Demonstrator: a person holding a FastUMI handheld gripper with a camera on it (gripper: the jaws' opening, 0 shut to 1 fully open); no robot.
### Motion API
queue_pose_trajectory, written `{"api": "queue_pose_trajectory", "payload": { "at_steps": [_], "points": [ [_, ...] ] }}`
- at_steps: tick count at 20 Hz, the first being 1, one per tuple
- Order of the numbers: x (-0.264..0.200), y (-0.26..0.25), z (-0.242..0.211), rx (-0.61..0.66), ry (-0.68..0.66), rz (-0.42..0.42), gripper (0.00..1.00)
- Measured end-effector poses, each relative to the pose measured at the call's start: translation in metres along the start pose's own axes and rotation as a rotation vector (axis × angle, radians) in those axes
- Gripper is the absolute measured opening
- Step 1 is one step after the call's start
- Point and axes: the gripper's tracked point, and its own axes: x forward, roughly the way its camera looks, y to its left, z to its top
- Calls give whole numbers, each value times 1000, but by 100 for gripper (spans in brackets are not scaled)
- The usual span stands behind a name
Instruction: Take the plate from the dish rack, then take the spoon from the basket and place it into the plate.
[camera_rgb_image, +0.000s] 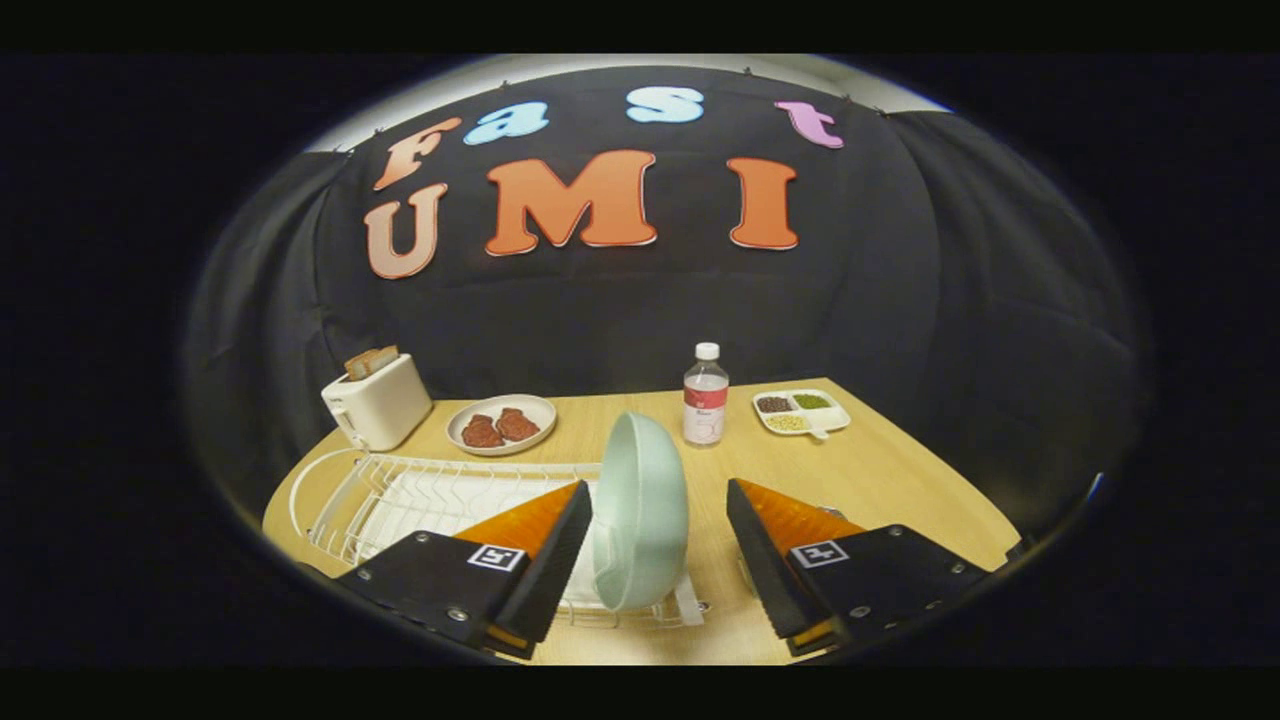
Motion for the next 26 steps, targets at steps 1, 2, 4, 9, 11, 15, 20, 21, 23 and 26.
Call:
{"api": "queue_pose_trajectory", "payload": {
  "at_steps": [1,2,4,9,11,15,20,21,23,26],
  "points": [
    [5,-1,0,0,12,-4,77],
    [8,1,0,-1,13,-8,76],
    [15,4,0,5,33,-10,70],
    [22,-8,-3,-13,72,-97,33],
    [24,-13,-3,-55,81,-138,26],
    [21,-14,7,-172,61,-215,19],
    [15,6,27,-345,7,-256,18],
    [12,8,30,-375,-4,-266,18],
    [9,12,40,-415,-29,-292,18],
    [4,12,48,-428,-44,-313,18]
  ]
}}
